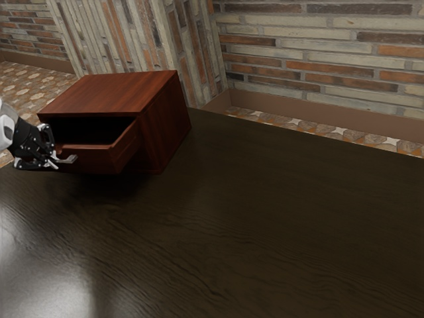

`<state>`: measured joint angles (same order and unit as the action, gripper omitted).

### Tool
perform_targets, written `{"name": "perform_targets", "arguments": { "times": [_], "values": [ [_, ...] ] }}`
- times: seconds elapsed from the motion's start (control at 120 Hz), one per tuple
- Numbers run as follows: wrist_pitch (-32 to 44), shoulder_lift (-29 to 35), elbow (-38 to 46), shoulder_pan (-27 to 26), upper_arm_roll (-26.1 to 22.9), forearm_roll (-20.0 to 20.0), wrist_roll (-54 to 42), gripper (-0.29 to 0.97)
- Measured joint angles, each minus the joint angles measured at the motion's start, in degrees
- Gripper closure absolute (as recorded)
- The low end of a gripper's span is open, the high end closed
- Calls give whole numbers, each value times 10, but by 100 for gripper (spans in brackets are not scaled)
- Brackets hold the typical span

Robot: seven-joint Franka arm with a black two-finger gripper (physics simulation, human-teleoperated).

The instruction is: Pull the drawer handle with one arm to open the drawer

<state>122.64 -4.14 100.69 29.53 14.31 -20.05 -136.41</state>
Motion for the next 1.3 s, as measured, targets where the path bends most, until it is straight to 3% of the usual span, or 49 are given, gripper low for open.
{"name": "perform_targets", "arguments": {
  "times": [0.433,0.783,1.058,1.15,1.3],
  "values": [
    [0,83,91,2,5,25,-17,77],
    [-10,89,92,1,5,41,-17,58],
    [-58,149,78,3,3,44,-14,51],
    [-82,147,46,-24,-1,55,-9,38],
    [-140,128,-29,-114,-30,127,41,19]
  ]
}}
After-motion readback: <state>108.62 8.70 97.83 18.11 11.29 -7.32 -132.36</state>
